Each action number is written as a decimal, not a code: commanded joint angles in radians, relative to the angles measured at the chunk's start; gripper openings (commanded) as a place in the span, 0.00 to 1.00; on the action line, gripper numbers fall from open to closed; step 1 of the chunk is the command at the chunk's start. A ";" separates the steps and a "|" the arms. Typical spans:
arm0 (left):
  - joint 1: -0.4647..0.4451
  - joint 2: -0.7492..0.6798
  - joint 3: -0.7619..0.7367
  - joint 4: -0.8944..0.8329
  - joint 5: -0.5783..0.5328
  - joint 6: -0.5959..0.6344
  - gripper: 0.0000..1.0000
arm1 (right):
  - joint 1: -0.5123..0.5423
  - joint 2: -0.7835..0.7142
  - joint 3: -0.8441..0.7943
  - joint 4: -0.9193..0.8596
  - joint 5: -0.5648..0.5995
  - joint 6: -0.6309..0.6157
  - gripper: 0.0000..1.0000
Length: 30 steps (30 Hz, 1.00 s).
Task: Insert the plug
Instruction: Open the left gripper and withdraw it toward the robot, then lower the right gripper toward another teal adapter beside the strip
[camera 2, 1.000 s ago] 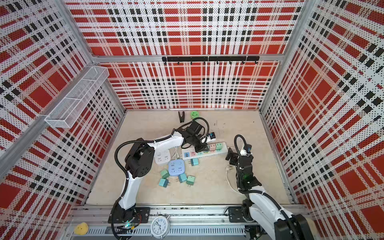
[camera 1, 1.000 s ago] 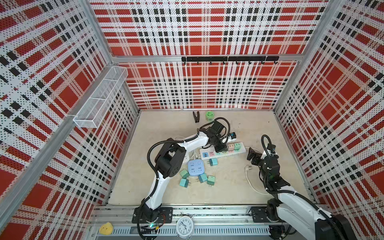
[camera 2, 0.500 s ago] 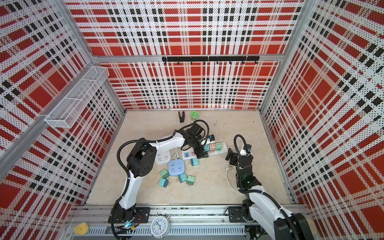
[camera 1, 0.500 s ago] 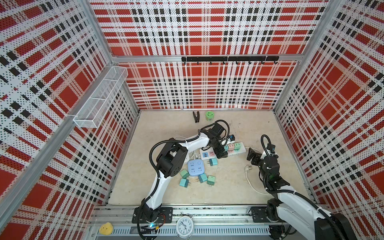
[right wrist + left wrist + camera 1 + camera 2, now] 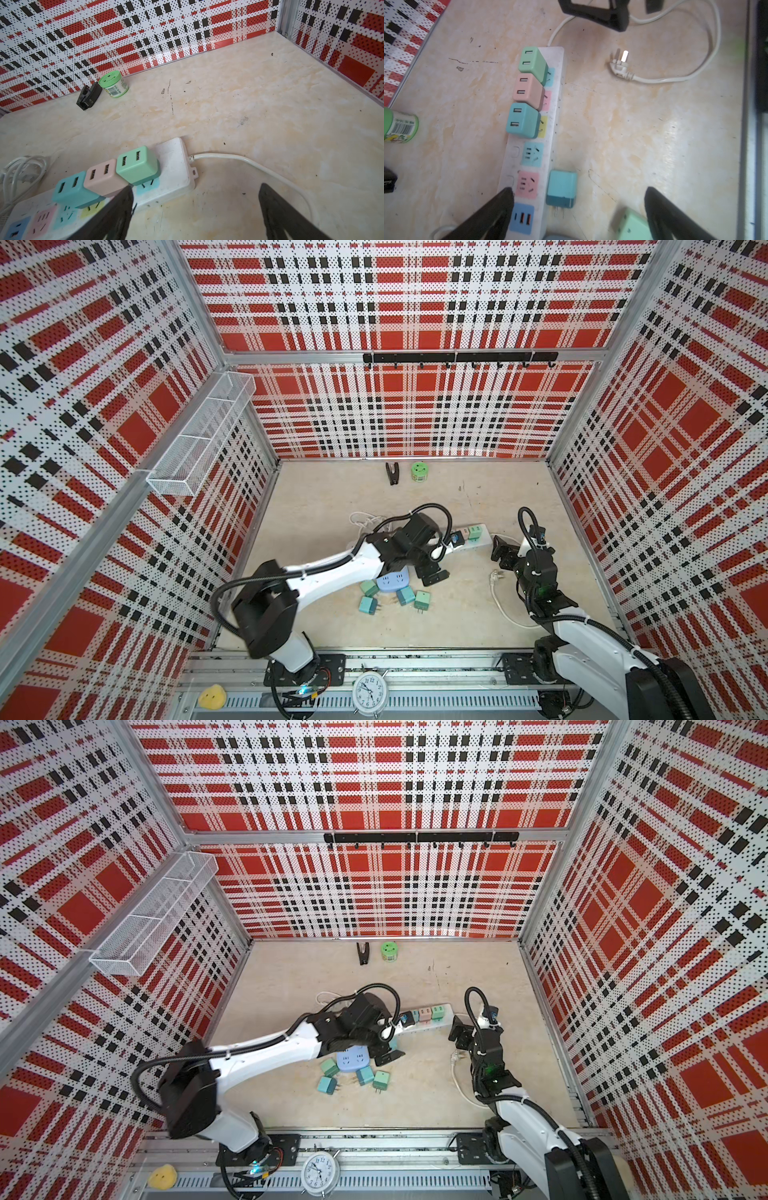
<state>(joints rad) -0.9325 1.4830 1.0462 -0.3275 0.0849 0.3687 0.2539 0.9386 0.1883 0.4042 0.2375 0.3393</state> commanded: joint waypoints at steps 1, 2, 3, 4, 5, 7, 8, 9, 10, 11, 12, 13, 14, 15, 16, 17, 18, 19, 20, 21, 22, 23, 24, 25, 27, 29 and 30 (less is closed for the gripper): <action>-0.006 -0.165 -0.154 0.190 -0.118 -0.137 0.99 | 0.001 0.012 0.033 0.049 -0.029 -0.016 0.92; -0.004 -0.225 -0.216 0.239 -0.132 -0.167 0.99 | 0.001 0.015 0.033 0.050 -0.033 -0.018 0.92; 0.003 -0.272 -0.271 0.283 -0.140 -0.188 0.99 | 0.002 0.018 0.036 0.048 -0.034 -0.018 0.92; 0.011 -0.314 -0.323 0.325 -0.151 -0.209 0.99 | 0.002 0.024 0.040 0.047 -0.035 -0.018 0.92; 0.023 -0.355 -0.369 0.362 -0.168 -0.235 0.99 | 0.004 0.033 0.044 0.048 -0.036 -0.019 0.91; 0.056 -0.414 -0.444 0.415 -0.219 -0.297 1.00 | 0.008 0.054 0.058 0.038 -0.041 -0.023 0.90; 0.083 -0.443 -0.484 0.448 -0.230 -0.333 0.99 | 0.011 0.067 0.070 0.030 -0.044 -0.027 0.89; 0.112 -0.469 -0.519 0.481 -0.223 -0.361 0.99 | 0.022 0.077 0.079 0.021 -0.042 -0.026 0.87; 0.141 -0.496 -0.555 0.516 -0.210 -0.382 0.99 | 0.037 0.088 0.092 0.007 -0.033 -0.025 0.87; 0.166 -0.527 -0.594 0.553 -0.201 -0.392 0.99 | 0.066 0.100 0.114 -0.018 -0.021 -0.030 0.86; 0.184 -0.552 -0.627 0.585 -0.211 -0.398 0.99 | 0.100 0.110 0.143 -0.065 -0.002 -0.032 0.86; 0.193 -0.576 -0.655 0.609 -0.245 -0.406 0.99 | 0.137 0.116 0.172 -0.124 0.021 -0.005 0.86; 0.201 -0.601 -0.681 0.628 -0.287 -0.417 0.99 | 0.178 0.128 0.184 -0.140 0.025 0.029 0.86; 0.210 -0.620 -0.701 0.639 -0.315 -0.425 0.99 | 0.213 0.140 0.179 -0.115 0.006 0.048 0.85; 0.221 -0.637 -0.718 0.645 -0.332 -0.439 0.99 | 0.255 0.155 0.170 -0.083 -0.005 0.066 0.85; 0.235 -0.652 -0.736 0.651 -0.334 -0.460 0.99 | 0.305 0.177 0.168 -0.058 0.008 0.087 0.84; 0.249 -0.662 -0.751 0.659 -0.330 -0.477 0.99 | 0.354 0.200 0.172 -0.048 0.032 0.096 0.83; 0.263 -0.669 -0.765 0.665 -0.327 -0.502 0.99 | 0.403 0.227 0.185 -0.047 0.058 0.099 0.83; 0.283 -0.676 -0.778 0.659 -0.303 -0.527 0.99 | 0.455 0.265 0.205 -0.055 0.084 0.098 0.83; 0.302 -0.681 -0.788 0.656 -0.273 -0.539 0.99 | 0.497 0.301 0.228 -0.067 0.108 0.095 0.83; 0.320 -0.684 -0.802 0.655 -0.268 -0.552 0.99 | 0.537 0.343 0.260 -0.090 0.129 0.093 0.83; 0.331 -0.687 -0.817 0.656 -0.274 -0.551 0.99 | 0.566 0.383 0.291 -0.116 0.142 0.093 0.82; 0.338 -0.686 -0.834 0.666 -0.288 -0.546 0.99 | 0.592 0.418 0.316 -0.138 0.155 0.094 0.82; 0.344 -0.680 -0.862 0.700 -0.311 -0.535 0.99 | 0.617 0.453 0.345 -0.157 0.166 0.095 0.82; 0.348 -0.658 -0.913 0.790 -0.367 -0.541 0.99 | 0.649 0.501 0.383 -0.188 0.188 0.096 0.82; 0.350 -0.649 -0.913 0.813 -0.356 -0.533 0.99 | 0.676 0.532 0.404 -0.198 0.205 0.099 0.83; 0.351 -0.644 -0.909 0.810 -0.350 -0.527 0.99 | 0.682 0.545 0.409 -0.190 0.203 0.099 0.83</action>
<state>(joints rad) -0.5892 0.8333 0.1322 0.3824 -0.2382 -0.1345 0.9169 1.4574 0.5716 0.2272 0.3832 0.4198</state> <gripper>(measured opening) 0.993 0.826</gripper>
